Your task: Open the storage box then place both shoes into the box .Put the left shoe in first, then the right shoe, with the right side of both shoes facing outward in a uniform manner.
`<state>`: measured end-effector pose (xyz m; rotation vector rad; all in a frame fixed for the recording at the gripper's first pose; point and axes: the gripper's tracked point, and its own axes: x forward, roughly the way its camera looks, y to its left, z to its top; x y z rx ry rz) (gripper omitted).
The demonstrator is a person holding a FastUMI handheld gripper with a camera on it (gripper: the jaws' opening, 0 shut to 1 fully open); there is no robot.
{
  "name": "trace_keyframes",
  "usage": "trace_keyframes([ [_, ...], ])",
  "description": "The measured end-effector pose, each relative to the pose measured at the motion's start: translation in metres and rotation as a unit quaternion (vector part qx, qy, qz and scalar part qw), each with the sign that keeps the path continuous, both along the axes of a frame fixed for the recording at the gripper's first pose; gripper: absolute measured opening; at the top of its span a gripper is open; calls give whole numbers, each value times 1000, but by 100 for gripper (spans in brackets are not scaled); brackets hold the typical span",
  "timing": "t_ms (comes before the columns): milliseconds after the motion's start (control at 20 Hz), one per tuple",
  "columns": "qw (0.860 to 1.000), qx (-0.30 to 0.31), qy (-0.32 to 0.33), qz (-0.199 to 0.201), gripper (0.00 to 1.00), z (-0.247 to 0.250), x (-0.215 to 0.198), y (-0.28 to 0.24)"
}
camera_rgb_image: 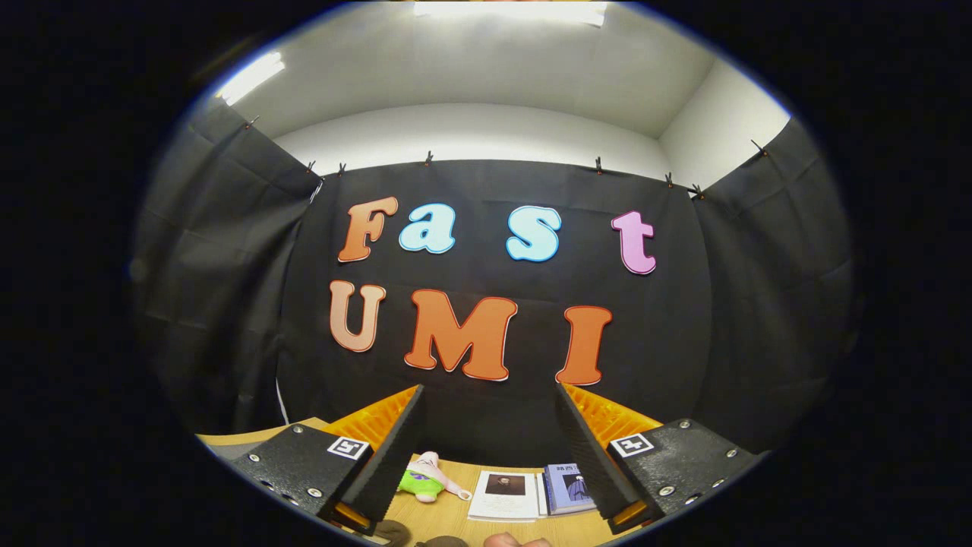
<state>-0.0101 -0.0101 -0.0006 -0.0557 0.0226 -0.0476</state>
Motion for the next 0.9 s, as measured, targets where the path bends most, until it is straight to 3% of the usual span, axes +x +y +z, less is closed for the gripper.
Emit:
trace_keyframes([
  [550,1000,19,14,9,99,-8,5,8],
  [900,993,58,83,53,99,-56,13,44],
])
